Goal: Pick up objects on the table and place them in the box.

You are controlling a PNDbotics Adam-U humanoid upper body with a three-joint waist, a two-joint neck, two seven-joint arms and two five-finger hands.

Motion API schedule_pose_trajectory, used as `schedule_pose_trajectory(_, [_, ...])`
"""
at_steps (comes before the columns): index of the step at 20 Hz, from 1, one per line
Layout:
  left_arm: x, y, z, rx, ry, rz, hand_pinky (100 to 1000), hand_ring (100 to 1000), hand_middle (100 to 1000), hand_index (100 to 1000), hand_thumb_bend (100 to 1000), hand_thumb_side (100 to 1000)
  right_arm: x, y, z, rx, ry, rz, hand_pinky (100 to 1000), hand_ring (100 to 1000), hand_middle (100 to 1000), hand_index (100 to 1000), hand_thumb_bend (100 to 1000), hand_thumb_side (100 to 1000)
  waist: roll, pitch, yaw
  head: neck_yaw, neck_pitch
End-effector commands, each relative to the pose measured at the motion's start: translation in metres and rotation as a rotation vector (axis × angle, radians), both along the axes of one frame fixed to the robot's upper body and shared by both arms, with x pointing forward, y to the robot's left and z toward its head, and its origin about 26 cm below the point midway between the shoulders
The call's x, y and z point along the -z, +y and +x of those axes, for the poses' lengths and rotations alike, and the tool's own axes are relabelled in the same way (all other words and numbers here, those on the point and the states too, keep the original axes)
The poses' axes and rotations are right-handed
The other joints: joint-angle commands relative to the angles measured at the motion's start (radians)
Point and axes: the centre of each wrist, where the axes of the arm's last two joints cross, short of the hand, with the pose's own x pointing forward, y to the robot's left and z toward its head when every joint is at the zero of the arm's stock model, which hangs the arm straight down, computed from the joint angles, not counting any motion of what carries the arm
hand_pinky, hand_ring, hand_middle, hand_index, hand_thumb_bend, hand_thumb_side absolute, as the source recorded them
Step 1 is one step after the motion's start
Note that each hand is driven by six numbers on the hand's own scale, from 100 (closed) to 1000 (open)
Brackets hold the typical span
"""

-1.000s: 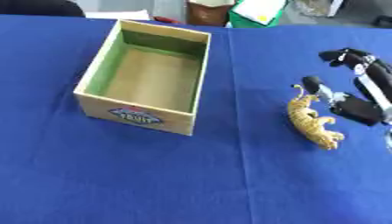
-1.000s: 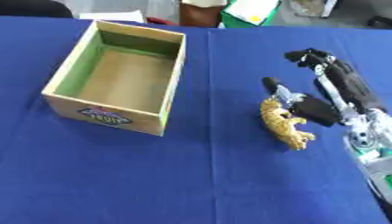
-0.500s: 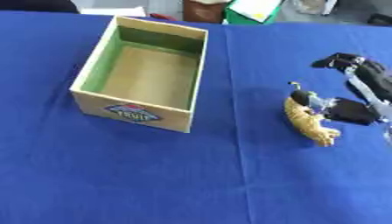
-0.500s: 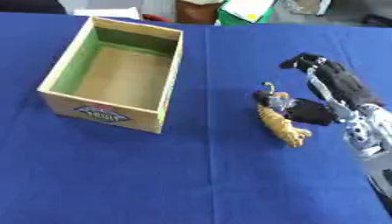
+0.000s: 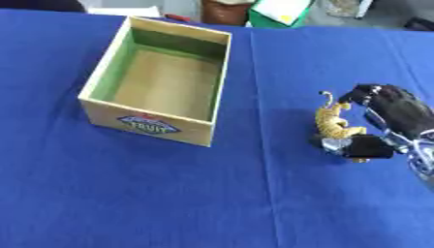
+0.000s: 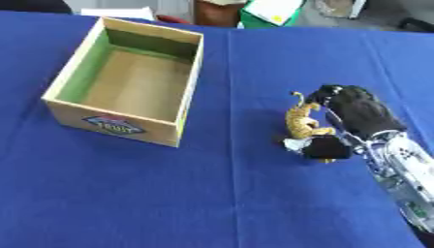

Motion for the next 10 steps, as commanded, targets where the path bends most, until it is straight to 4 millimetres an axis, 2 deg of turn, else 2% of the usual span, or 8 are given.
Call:
schedule_pose_trajectory(1, [-0.0099, 0.0025, -0.0013, -0.005, -0.026, 0.028, 554, 510, 546, 730, 100, 630, -0.0061, 0.0004, -0.0013, 0.048, -0.005, -0.061, 834, 774, 689, 787, 554, 873, 0.001, -0.012, -0.001, 0.001, -0.002])
schedule_pose_trajectory(3, [-0.0097, 0.0025, -0.0014, -0.006, -0.025, 0.028, 554, 509, 546, 730, 100, 630, -0.0051, 0.0011, -0.0014, 0.078, -0.005, -0.074, 833, 783, 695, 784, 484, 889, 0.001, -0.011, 0.000, 0.001, -0.003])
schedule_pose_trajectory(6, [-0.0095, 0.0023, -0.0014, -0.005, -0.024, 0.028, 555, 509, 546, 730, 100, 631, -0.0044, 0.0017, -0.0015, 0.118, -0.013, -0.099, 830, 789, 697, 776, 448, 902, 0.000, -0.010, 0.000, 0.002, -0.004])
schedule_pose_trajectory(10, [-0.0096, 0.0020, -0.0013, -0.002, -0.024, 0.031, 555, 509, 547, 729, 100, 631, -0.0009, 0.0037, -0.0022, 0.145, 0.010, -0.117, 825, 796, 694, 767, 349, 907, 0.001, -0.008, 0.000, -0.001, -0.006])
